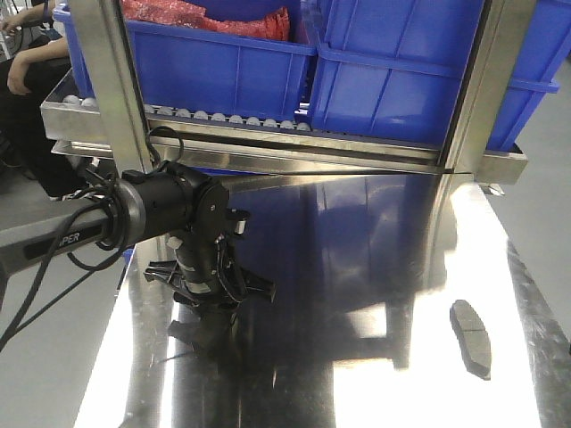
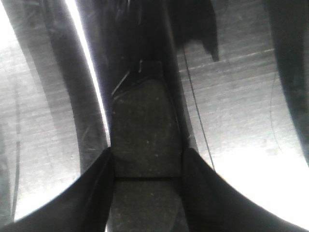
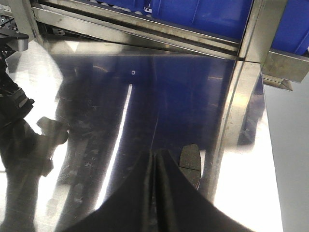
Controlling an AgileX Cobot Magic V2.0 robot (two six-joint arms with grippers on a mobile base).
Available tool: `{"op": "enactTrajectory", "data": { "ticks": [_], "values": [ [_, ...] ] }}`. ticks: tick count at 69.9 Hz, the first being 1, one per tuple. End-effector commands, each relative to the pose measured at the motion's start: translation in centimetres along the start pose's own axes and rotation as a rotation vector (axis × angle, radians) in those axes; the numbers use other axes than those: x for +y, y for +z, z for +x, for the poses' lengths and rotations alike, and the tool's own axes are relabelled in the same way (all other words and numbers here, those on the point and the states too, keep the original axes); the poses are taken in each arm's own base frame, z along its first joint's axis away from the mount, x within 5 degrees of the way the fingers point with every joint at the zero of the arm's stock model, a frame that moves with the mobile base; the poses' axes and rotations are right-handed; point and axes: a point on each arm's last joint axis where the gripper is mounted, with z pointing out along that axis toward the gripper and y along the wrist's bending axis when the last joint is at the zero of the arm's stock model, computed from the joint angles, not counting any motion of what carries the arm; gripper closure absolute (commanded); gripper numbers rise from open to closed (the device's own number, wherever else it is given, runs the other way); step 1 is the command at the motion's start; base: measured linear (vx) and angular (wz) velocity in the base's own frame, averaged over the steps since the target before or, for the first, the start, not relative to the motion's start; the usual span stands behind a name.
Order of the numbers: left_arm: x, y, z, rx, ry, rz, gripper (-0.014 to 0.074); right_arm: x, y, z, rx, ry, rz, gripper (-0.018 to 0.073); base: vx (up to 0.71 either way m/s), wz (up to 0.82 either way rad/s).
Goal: Move and align brake pads A on conveyor
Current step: 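Lower the left gripper onto the nearer grey brake pad and close, then lift the grasped pad with the left gripper off the table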
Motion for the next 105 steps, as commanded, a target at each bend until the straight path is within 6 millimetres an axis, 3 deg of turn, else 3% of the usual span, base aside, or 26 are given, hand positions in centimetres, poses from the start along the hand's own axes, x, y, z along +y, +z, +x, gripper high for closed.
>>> {"op": "enactTrajectory", "data": {
  "ticks": [1, 28, 61, 74, 105],
  "values": [
    [-0.4, -3.4, -0.4, -0.102, 0.012, 0.035, 0.0458, -0.1, -0.3, -1.4, -0.088, -0.009, 0.010, 0.0563, 0.00, 0.00],
    [-0.5, -4.0, -0.6, -0.150, 0.039, 0.051, 0.0458, -0.1, -0.3, -1.4, -0.088, -0.009, 0.010, 0.0563, 0.00, 0.00],
    [0.4, -11.0, 0.7, -0.375, 0.062, 0.081, 0.0458, -0.1, -0.3, -1.4, -0.088, -0.009, 0.010, 0.0563, 0.00, 0.00],
    [1.7, -12.6, 4.1, -0.471, 0.063, 0.118, 0.0458, -0.1, -0.3, -1.4, -0.088, -0.009, 0.010, 0.0563, 0.00, 0.00],
    [6.0, -15.6, 15.8, -0.730, 0.069, 0.211, 0.0458, -0.1, -0.3, -1.4, -0.088, -0.009, 0.010, 0.0563, 0.00, 0.00]
  ]
}}
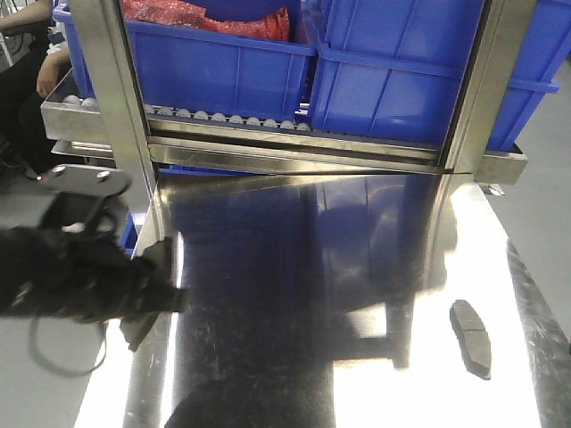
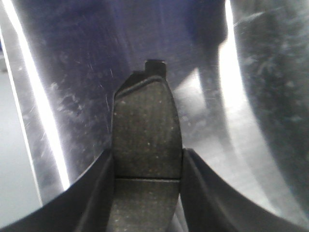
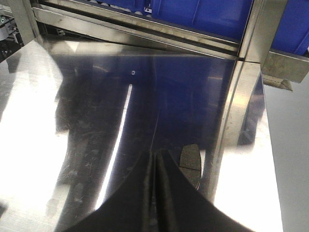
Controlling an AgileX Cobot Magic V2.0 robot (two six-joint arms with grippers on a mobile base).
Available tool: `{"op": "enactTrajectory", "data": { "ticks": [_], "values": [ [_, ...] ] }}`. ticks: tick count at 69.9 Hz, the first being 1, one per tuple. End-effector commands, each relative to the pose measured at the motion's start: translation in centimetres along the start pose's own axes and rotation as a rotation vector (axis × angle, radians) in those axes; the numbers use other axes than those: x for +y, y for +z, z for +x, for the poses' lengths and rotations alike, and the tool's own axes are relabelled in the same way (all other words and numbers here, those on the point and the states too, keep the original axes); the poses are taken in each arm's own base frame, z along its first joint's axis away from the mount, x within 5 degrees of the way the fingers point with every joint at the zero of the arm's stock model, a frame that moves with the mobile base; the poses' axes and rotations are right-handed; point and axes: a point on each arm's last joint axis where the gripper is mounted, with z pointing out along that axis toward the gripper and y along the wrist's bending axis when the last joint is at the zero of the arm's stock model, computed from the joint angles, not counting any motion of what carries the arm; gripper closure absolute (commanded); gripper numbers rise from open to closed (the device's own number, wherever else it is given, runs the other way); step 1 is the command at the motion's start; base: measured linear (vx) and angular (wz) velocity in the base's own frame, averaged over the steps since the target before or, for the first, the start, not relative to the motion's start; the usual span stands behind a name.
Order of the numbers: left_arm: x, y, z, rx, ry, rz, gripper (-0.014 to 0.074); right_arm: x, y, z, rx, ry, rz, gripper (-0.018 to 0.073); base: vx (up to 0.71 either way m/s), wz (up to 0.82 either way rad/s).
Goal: Move and align brake pads A on conveyor
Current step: 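Lift the grasped pad with the left gripper off the table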
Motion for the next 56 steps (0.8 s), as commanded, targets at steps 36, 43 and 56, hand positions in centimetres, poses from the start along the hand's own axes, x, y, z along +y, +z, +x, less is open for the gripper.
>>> {"op": "enactTrajectory", "data": {
  "ticks": [36, 43, 56],
  "values": [
    [2.3, -6.9, 7.9, -0.490, 0.024, 0.143, 0.0458, -0.1, -0.3, -1.4, -0.088, -0.009, 0.010, 0.0563, 0.00, 0.00],
    [2.5, -7.3, 8.4, -0.493, 0.023, 0.143, 0.0458, -0.1, -0.3, -1.4, -0.088, -0.009, 0.010, 0.0563, 0.00, 0.00],
    [2.5, -7.4, 8.5, -0.496, 0.022, 0.144, 0.0458, -0.1, -0.3, -1.4, -0.088, -0.009, 0.010, 0.0563, 0.00, 0.00]
  ]
}}
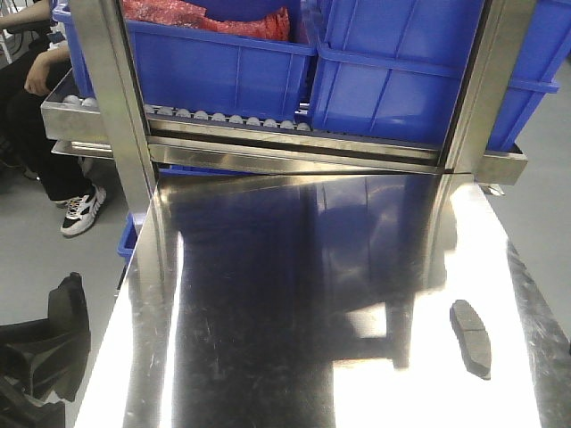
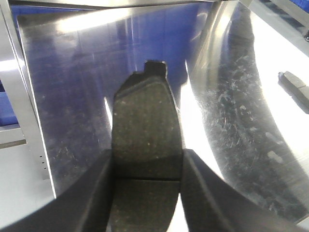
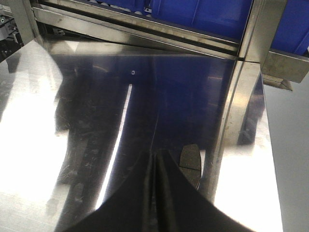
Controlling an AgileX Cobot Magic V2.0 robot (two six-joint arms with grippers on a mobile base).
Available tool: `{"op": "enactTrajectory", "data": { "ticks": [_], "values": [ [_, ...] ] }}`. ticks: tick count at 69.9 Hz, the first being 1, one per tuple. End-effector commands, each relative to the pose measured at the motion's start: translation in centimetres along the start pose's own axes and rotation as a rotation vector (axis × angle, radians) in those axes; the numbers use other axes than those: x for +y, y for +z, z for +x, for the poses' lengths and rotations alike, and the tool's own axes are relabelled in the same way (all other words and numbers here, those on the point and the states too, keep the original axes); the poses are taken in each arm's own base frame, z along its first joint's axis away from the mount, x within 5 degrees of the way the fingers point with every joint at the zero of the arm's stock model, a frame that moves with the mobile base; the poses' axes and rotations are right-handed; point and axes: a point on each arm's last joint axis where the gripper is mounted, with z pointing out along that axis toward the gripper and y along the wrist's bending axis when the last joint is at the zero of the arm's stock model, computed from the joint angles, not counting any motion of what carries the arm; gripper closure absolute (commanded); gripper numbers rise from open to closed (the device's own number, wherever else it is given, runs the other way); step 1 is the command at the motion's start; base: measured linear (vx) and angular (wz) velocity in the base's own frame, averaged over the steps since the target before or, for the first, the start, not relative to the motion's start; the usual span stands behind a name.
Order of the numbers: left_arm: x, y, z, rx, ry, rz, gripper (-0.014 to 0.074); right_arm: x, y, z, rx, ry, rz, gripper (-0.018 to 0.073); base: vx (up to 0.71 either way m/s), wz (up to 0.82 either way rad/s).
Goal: Move and align brake pads A on conveyor
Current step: 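Lift the grasped pad with the left gripper off the table, then lower the right gripper onto the other grey brake pad and close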
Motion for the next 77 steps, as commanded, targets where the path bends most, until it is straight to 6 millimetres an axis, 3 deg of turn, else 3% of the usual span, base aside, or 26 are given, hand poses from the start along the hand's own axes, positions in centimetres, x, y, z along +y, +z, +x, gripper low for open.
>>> {"op": "enactTrajectory", "data": {
  "ticks": [1, 63, 70, 77],
  "values": [
    [-0.53, -0.55, -1.64, -0.115, 0.002, 0.040, 0.0458, -0.11, -0.28, -1.40, -0.088, -0.009, 0.010, 0.0563, 0.00, 0.00],
    [-0.52, -0.54, -1.62, -0.113, 0.002, 0.039, 0.0458, -0.13, -0.30, -1.57, -0.106, -0.010, 0.013, 0.0559, 0.00, 0.00],
    [-0.52, -0.54, -1.62, -0.113, 0.002, 0.039, 0.0458, -0.13, -0.31, -1.67, -0.117, -0.010, 0.014, 0.0520, 0.00, 0.00],
    [-0.52, -0.54, -1.62, -0.113, 0.002, 0.039, 0.0458, -0.14, -0.31, -1.69, -0.120, -0.010, 0.014, 0.0408, 0.00, 0.00]
  ]
}}
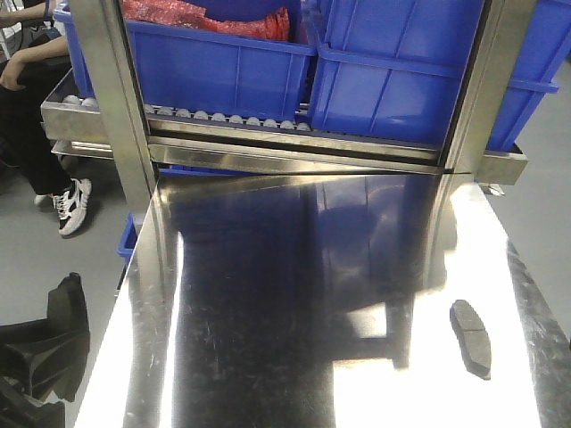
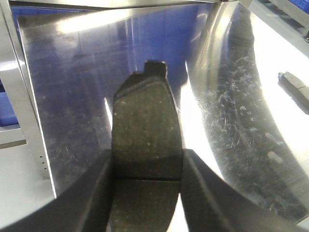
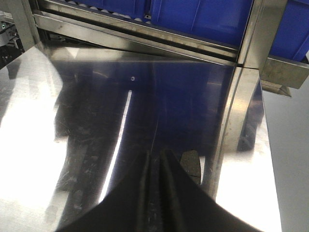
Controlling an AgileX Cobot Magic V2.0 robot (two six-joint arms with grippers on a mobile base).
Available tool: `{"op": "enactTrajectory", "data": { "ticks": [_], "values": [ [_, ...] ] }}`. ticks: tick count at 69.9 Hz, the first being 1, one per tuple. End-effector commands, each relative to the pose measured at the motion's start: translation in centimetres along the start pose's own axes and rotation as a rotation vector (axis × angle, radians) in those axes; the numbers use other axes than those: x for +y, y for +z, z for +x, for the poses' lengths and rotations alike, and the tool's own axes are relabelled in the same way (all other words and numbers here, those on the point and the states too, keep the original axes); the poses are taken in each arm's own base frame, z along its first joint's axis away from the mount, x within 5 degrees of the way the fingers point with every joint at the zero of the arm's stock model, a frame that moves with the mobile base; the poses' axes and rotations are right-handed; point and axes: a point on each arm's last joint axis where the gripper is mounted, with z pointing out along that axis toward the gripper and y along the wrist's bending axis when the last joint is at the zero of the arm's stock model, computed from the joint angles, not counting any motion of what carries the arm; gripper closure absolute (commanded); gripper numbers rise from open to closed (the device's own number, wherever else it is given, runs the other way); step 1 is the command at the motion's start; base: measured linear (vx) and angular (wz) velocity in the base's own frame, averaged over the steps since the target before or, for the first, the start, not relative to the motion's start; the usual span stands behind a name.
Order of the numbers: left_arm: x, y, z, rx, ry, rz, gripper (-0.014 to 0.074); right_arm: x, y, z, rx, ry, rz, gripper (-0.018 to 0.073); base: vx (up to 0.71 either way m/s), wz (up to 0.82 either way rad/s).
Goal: Move and align brake pads A on conveyor
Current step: 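Lower the right gripper onto the other grey brake pad and close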
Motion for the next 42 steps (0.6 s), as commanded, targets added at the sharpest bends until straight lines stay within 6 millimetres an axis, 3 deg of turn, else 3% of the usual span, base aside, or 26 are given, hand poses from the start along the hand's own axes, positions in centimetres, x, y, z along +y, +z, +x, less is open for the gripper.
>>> {"op": "enactTrajectory", "data": {
  "ticks": [1, 14, 23, 42],
  "values": [
    [-0.52, -0.52, -1.62, -0.113, 0.002, 0.039, 0.0458, -0.12, -0.28, -1.49, -0.097, -0.010, 0.012, 0.0386, 0.00, 0.00],
    [-0.52, -0.52, -1.62, -0.113, 0.002, 0.039, 0.0458, -0.14, -0.27, -1.48, -0.096, -0.015, 0.014, 0.0017, 0.00, 0.00],
    [-0.52, -0.50, -1.62, -0.112, 0.002, 0.039, 0.0458, -0.14, -0.27, -1.49, -0.096, -0.015, 0.014, -0.0164, 0.00, 0.00],
    [-0.52, -0.50, -1.62, -0.112, 0.002, 0.039, 0.0458, -0.05, -0.05, -1.60, -0.092, 0.063, 0.000, -0.0139, 0.00, 0.00]
  ]
}}
